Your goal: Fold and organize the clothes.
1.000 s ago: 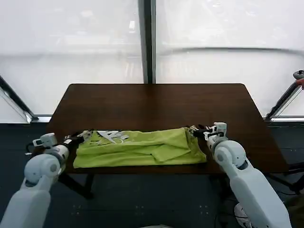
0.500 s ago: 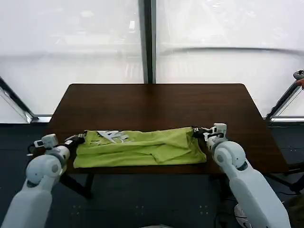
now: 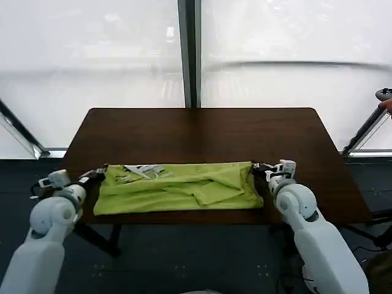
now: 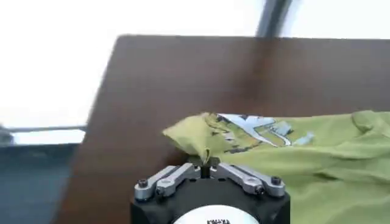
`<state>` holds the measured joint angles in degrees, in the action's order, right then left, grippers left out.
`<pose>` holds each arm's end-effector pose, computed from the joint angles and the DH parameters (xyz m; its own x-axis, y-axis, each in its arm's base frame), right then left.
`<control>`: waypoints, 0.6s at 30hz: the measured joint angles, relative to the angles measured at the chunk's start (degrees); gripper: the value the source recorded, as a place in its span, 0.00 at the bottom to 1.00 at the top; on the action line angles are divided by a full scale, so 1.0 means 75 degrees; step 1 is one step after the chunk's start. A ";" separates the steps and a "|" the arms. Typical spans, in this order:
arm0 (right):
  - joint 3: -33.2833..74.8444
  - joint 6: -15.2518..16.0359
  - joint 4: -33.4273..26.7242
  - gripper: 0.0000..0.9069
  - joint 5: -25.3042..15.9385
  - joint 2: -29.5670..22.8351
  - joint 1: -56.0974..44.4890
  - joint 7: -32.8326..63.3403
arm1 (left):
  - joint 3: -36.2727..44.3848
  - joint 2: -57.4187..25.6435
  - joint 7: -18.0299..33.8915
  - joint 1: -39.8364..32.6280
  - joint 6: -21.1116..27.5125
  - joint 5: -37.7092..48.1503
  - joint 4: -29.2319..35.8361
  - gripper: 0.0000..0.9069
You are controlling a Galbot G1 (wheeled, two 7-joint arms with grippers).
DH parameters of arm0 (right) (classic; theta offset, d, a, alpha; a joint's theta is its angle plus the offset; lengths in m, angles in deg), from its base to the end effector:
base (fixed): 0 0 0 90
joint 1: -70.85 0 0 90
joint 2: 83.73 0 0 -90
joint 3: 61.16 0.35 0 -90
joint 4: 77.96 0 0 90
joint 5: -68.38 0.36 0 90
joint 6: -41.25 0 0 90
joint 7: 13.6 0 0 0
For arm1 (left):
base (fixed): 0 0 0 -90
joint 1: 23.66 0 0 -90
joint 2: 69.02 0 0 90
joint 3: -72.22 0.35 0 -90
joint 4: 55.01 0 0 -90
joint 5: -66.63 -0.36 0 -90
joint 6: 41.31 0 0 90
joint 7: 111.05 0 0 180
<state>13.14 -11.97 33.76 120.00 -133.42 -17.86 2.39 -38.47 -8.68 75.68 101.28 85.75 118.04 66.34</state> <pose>0.3269 -0.0712 -0.2165 -0.8287 -0.2368 0.5072 -0.2329 0.9698 0.0724 0.1856 0.1749 -0.2366 -0.8138 0.0464 0.5793 -0.0909 0.9744 -0.2057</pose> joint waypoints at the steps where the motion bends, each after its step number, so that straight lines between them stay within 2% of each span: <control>1: -0.0010 0.0001 -0.0095 0.97 -0.0059 -0.0116 0.0020 0.0026 | -0.0052 0.0010 0.0008 0.0036 0.0040 0.0026 0.0056 0.97; 9: -0.0007 -0.0012 -0.0755 0.97 -0.0368 -0.0868 0.0062 0.0134 | -0.0308 0.0058 0.0010 0.0147 0.0053 0.0147 0.0014 0.97; 14: -0.0034 -0.0003 -0.0940 0.97 -0.0465 -0.1192 0.0087 0.0138 | -0.0014 0.0031 0.0367 -0.0631 0.0162 0.0140 -0.0242 0.97; 18: -0.0042 0.0003 -0.1028 0.97 -0.0495 -0.1307 0.0109 0.0138 | 0.0448 0.0009 0.0324 -0.1397 0.0114 -0.0100 -0.0539 0.97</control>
<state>12.82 -11.94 26.05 116.29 -143.23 -17.05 3.43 -35.12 -8.62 78.11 90.80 86.61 117.29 62.30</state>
